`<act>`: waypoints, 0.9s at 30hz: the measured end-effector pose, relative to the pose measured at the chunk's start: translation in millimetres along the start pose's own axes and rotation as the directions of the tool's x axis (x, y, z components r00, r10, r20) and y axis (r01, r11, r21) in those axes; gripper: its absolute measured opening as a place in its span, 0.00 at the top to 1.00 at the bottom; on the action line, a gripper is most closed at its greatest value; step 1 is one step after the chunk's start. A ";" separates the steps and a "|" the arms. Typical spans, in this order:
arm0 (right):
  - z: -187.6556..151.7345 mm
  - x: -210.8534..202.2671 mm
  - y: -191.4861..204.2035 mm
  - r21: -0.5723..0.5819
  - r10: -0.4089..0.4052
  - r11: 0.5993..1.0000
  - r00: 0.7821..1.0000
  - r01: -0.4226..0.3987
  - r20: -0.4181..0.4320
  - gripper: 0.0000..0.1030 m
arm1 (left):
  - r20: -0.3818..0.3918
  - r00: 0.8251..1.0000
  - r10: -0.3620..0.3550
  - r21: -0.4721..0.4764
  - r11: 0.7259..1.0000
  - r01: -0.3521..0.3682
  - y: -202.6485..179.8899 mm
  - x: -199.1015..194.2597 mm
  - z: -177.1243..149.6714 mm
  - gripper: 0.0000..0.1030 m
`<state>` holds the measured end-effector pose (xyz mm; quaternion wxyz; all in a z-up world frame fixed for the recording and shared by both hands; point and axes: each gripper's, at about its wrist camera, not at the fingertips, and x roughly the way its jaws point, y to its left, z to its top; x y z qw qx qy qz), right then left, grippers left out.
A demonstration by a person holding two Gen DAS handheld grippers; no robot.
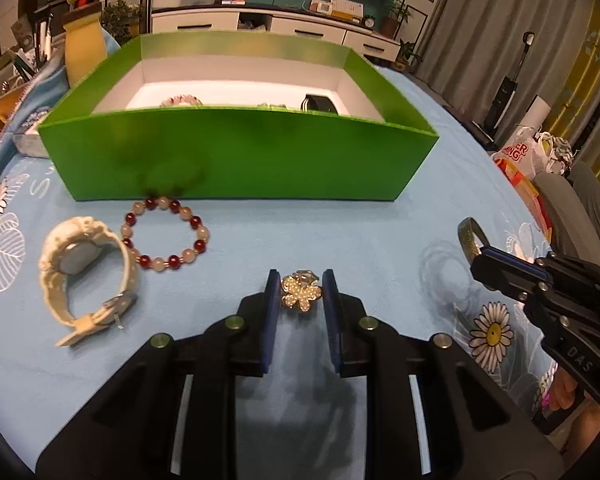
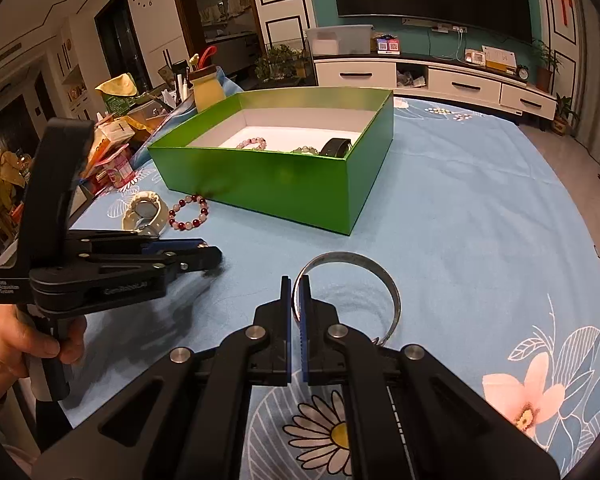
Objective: Organize jewelry
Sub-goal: 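Lift the brooch and bangle and carry both toward the green box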
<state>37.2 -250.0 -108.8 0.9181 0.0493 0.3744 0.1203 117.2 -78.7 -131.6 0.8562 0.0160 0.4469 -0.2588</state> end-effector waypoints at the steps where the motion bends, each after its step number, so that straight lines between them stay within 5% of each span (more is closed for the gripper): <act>1: 0.2 -1.3 0.5 0.000 0.001 1.000 1.000 -0.001 0.002 0.97 | 0.006 1.000 0.002 0.002 1.000 -0.002 1.3 -4.1 -0.3 0.80; 27: 30.9 -31.7 50.2 -0.120 0.028 0.993 0.996 -0.017 0.087 0.97 | 0.091 0.995 0.051 -0.072 0.996 -0.045 32.6 -88.1 1.4 0.79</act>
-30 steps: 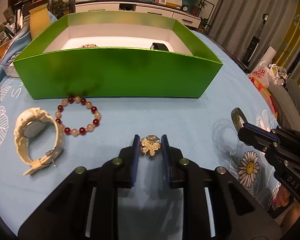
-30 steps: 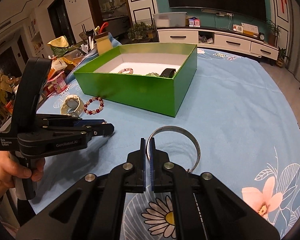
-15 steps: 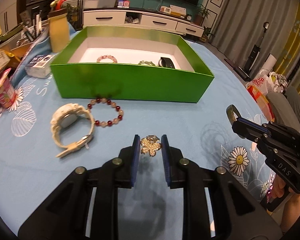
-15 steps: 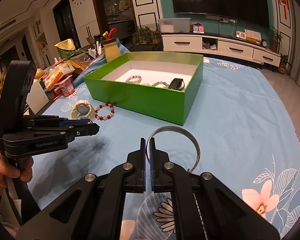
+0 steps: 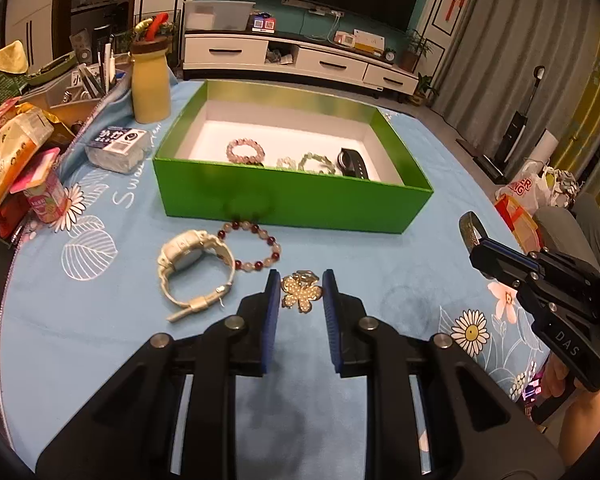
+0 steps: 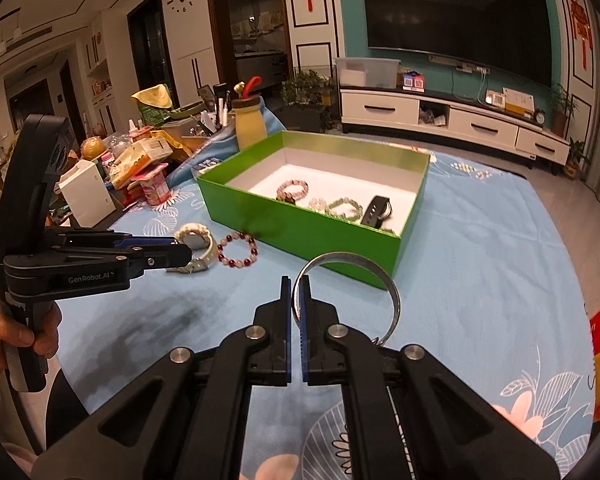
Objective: Organize jewelry
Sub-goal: 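Lift the brooch and bangle and carry both toward the green box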
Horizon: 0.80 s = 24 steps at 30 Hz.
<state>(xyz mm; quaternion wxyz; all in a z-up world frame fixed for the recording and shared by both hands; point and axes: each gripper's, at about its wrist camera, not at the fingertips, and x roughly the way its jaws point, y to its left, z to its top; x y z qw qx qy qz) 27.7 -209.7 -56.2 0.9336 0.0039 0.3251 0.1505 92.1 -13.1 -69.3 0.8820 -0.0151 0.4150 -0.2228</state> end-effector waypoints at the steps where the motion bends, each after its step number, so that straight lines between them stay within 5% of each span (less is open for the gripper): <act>1: 1.9 0.0 1.2 -0.005 0.000 1.000 1.000 0.000 0.004 0.97 | 0.003 1.000 -0.001 -0.002 1.000 0.001 1.1 -1.3 1.9 0.79; 24: 42.6 7.7 8.2 -0.064 0.006 0.998 0.997 -0.001 0.071 0.97 | 0.062 0.998 0.000 0.025 1.000 -0.001 4.2 -2.9 44.2 0.79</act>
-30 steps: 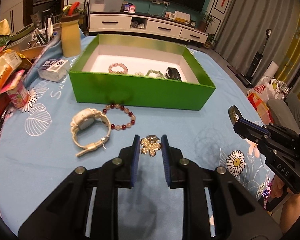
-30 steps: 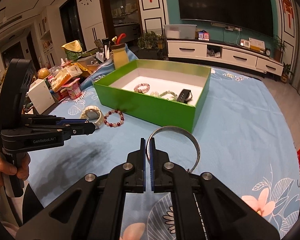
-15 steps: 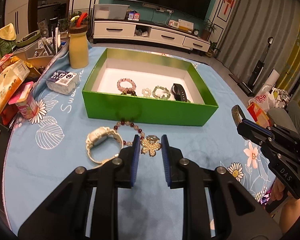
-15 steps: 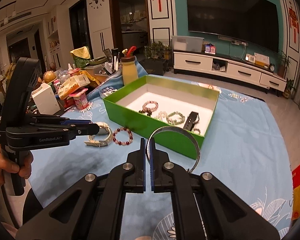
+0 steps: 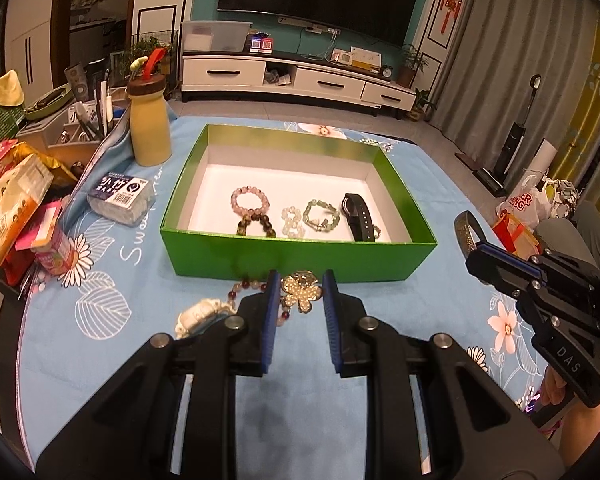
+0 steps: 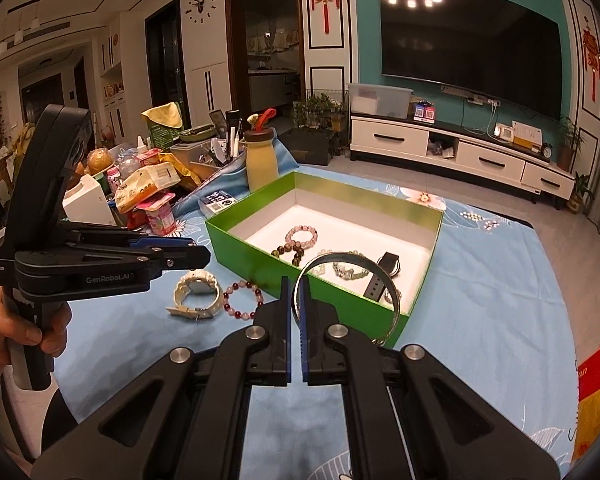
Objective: Organize jewelry
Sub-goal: 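Lift the brooch and bangle and carry both toward the green box, then lower the brooch and bangle into the green box and open both tools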
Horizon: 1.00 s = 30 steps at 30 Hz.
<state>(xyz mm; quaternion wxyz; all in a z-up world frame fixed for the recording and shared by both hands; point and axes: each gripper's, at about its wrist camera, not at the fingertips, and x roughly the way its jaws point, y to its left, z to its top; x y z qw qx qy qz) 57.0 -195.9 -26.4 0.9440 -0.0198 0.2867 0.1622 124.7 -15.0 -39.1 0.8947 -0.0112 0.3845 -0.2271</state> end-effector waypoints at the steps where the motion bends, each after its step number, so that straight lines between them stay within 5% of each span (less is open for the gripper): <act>1: 0.9 1.9 -0.6 0.000 0.000 1.000 1.000 0.000 0.001 0.97 | 0.001 1.000 -0.001 0.000 1.000 0.001 -0.2 0.8 1.9 0.79; 30: 38.5 43.0 -42.5 0.029 -0.005 1.000 0.999 0.004 0.047 0.97 | 0.035 0.999 -0.004 -0.007 1.000 0.004 13.2 47.4 72.3 0.79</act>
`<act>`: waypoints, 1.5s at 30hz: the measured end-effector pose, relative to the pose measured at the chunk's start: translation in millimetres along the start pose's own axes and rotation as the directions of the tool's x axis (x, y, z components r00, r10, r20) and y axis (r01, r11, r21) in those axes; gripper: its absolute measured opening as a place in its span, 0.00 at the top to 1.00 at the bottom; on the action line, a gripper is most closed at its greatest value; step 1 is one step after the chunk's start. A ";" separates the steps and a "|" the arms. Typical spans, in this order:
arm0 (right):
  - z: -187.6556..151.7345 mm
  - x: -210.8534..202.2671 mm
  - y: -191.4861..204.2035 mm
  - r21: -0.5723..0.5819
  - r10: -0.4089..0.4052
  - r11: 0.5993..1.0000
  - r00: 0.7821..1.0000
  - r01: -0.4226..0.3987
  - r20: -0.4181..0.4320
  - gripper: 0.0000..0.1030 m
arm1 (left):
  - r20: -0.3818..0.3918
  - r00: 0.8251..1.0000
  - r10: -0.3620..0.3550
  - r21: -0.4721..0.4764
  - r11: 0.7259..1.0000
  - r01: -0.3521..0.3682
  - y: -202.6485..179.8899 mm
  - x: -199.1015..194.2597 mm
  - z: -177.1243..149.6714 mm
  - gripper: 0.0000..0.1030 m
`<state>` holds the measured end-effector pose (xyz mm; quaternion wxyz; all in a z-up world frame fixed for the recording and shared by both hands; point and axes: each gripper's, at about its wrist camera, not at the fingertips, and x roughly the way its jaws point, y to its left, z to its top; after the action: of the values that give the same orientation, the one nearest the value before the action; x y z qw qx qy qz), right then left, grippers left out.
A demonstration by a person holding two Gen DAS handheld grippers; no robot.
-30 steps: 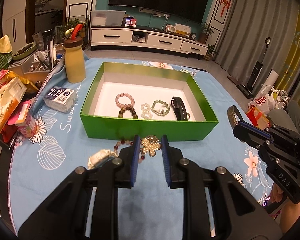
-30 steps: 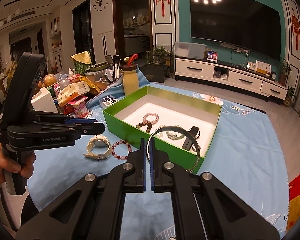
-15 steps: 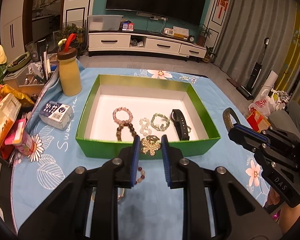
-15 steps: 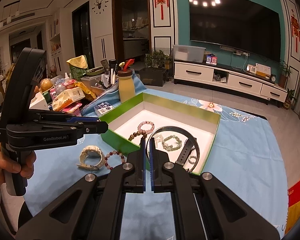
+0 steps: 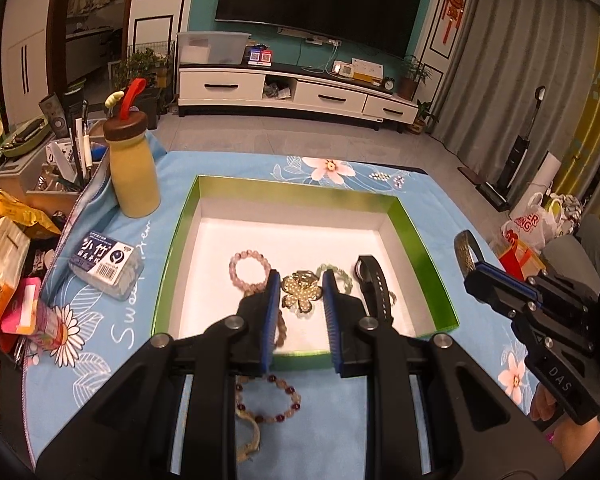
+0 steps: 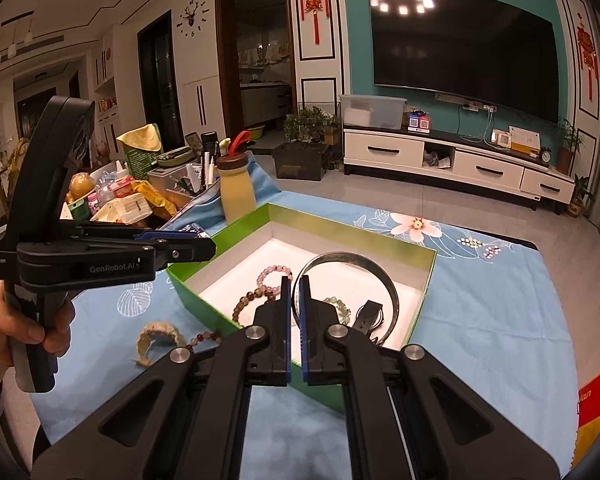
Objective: Organize jewelry
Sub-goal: 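Lower the brooch and bangle into the green box and open both tools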
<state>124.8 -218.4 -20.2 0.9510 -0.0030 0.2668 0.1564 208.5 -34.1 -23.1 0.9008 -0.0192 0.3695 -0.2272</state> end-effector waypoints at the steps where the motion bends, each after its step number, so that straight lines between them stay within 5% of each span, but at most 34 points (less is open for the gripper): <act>1: 1.4 1.5 -1.1 0.002 0.002 1.000 1.000 -0.002 0.001 0.97 | -0.002 1.000 -0.003 -0.006 1.000 0.003 1.7 2.7 2.7 0.79; 20: 25.0 54.2 -34.8 0.131 0.082 0.989 0.995 -0.075 -0.051 0.97 | -0.096 0.995 -0.034 -0.120 0.992 0.023 27.0 75.6 42.2 0.79; 45: 29.3 105.3 -45.9 0.176 0.094 0.982 0.985 -0.068 -0.145 0.97 | -0.163 0.985 0.062 -0.108 0.991 -0.080 49.8 105.1 40.4 0.79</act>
<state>238.5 -228.3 -52.2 0.9174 0.0773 0.3509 0.1708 321.0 -39.4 -72.9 0.8734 -0.0393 0.4530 -0.1742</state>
